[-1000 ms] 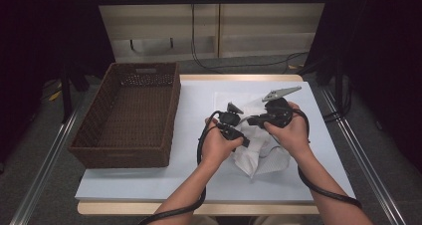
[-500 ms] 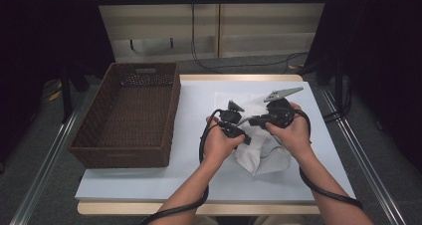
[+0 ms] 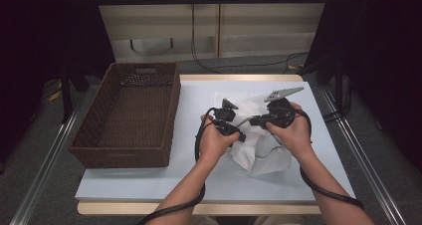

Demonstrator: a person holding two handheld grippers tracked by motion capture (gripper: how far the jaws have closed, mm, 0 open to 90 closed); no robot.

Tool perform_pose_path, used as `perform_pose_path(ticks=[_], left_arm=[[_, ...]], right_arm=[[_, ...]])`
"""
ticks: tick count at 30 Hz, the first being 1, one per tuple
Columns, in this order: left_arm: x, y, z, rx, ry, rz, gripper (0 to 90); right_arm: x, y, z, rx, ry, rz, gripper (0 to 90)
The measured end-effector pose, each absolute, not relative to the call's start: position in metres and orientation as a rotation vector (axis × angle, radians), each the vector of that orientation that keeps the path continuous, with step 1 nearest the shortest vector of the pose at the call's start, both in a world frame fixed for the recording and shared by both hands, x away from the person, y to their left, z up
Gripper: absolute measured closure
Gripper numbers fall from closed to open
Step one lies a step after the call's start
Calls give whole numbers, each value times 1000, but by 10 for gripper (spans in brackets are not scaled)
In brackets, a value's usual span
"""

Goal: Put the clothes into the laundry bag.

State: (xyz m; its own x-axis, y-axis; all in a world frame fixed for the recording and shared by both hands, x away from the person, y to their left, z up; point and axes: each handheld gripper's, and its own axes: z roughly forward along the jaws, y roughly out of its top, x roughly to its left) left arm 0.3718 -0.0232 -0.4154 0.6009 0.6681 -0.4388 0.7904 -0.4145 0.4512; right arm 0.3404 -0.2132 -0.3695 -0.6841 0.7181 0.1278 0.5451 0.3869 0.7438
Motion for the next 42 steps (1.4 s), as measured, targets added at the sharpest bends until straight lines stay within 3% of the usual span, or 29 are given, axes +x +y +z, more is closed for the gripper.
perform_pose_path(ticks=[19,27,29,33,35,38,42], left_arm=[[373,-36,-418,2164,1137,-282,731],[377,-33,-421,2156,1156,-242,731],[375,-35,-421,2087,1208,-242,730],[378,-28,-419,2143,1165,-227,730],[376,-31,-420,2079,1217,-226,730],[379,-25,-419,2139,1171,-204,730],[378,-26,-419,2066,1230,-206,730]], right_arm=[[340,-210,-371,1112,2440,1179,895],[338,-215,-370,1122,2431,1176,895],[338,-215,-370,1122,2430,1175,895],[339,-214,-372,1126,2435,1178,895],[339,-213,-372,1122,2434,1177,895],[339,-213,-372,1118,2435,1183,895],[339,-214,-372,1121,2436,1184,895]])
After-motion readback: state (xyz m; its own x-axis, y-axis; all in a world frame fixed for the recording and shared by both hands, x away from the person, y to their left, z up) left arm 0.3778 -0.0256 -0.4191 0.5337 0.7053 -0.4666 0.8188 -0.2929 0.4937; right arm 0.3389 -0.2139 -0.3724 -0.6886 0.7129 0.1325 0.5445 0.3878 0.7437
